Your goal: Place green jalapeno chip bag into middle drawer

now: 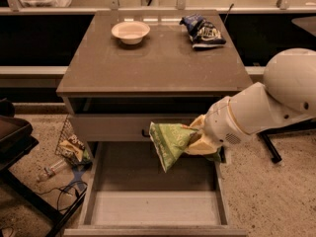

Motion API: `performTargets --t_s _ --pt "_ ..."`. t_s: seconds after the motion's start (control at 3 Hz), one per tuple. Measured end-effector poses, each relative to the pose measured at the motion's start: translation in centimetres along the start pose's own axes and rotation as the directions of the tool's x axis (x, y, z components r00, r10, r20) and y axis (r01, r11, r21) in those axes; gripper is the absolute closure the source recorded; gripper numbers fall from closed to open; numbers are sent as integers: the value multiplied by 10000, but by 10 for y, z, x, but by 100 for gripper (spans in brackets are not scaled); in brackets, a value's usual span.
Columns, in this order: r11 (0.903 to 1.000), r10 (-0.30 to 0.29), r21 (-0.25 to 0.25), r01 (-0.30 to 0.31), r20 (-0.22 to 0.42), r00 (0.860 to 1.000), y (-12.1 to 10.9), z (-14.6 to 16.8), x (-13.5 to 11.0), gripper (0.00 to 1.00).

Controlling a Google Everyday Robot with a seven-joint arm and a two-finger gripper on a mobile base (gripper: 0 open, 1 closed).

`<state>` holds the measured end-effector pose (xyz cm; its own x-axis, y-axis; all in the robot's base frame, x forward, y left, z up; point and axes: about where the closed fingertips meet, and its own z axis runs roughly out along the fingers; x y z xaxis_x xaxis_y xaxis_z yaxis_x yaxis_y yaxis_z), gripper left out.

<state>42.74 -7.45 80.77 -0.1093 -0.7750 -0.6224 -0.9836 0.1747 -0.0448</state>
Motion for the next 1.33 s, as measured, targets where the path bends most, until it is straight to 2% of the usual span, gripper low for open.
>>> performTargets --t_s 0.33,0.67,1.0,1.33 --pt "9990 364 -256 -361 136 9992 -9 38 8 100" --pt "9869 1314 -994 -1270 387 9906 -20 146 48 100" --pt "9742 1879 -1367 -1796 502 9809 -22 206 76 100" --pt "9552 2600 -1591 -2495 489 9644 -17 248 112 100"
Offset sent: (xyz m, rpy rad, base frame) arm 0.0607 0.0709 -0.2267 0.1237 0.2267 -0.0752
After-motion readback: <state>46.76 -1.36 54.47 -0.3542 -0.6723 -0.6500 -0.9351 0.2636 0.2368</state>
